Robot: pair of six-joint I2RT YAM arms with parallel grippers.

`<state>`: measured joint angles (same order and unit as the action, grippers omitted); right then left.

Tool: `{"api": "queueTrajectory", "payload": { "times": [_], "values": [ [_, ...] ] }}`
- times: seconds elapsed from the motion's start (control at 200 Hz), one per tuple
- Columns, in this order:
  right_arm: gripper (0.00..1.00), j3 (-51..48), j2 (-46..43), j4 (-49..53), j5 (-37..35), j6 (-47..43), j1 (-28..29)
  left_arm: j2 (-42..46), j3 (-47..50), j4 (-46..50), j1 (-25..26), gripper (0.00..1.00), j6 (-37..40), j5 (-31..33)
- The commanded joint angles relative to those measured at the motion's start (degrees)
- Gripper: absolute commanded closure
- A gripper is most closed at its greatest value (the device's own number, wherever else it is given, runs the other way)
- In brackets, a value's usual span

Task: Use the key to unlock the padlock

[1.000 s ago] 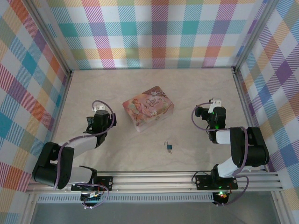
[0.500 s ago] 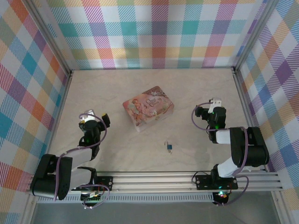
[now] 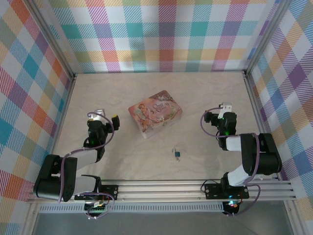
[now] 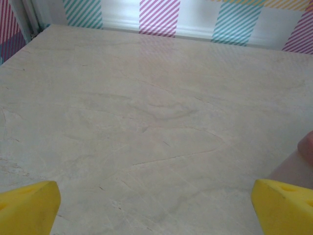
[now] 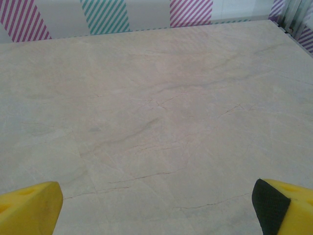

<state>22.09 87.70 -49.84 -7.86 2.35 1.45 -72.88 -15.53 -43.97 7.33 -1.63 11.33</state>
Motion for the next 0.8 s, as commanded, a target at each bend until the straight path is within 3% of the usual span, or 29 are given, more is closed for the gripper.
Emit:
{"api": "queueTrajectory", "payload": {
  "times": [0.0, 0.095, 0.215, 0.35, 0.465, 0.515, 0.795],
  "values": [
    [0.0, 0.06, 0.19, -0.34, 0.97, 0.42, -0.38, -0.62, 1.18, -4.55, -1.04, 0.0, 1.63, -0.72],
    [0.0, 0.0, 0.19, -0.32, 1.0, 0.39, -0.34, -2.41, 1.56, -7.92, -2.25, 0.0, 1.63, -1.07],
    [0.0, -0.03, 0.19, -0.34, 0.97, 0.43, -0.4, -9.98, 3.88, -19.17, -2.76, 0.0, 1.68, -0.87],
    [0.0, -0.01, 0.19, -0.26, 0.99, 0.38, -0.36, -17.32, 3.22, -25.72, -2.83, 0.0, 1.94, -1.47],
    [0.0, 0.15, 0.22, -0.1, 0.99, 0.38, -0.33, -16.4, -2.8, -12.44, -3.11, 0.0, 1.35, -0.31],
    [0.0, 0.15, 0.19, -0.08, 1.0, 0.38, -0.38, -16.34, -8.4, -2.09, -3.12, 0.0, 1.16, 0.4],
    [0.0, -0.03, 0.09, -0.29, 1.0, 0.31, -0.34, -16.6, -8.11, -3.11, -3.02, 0.0, 2.01, -1.47]
  ]
}}
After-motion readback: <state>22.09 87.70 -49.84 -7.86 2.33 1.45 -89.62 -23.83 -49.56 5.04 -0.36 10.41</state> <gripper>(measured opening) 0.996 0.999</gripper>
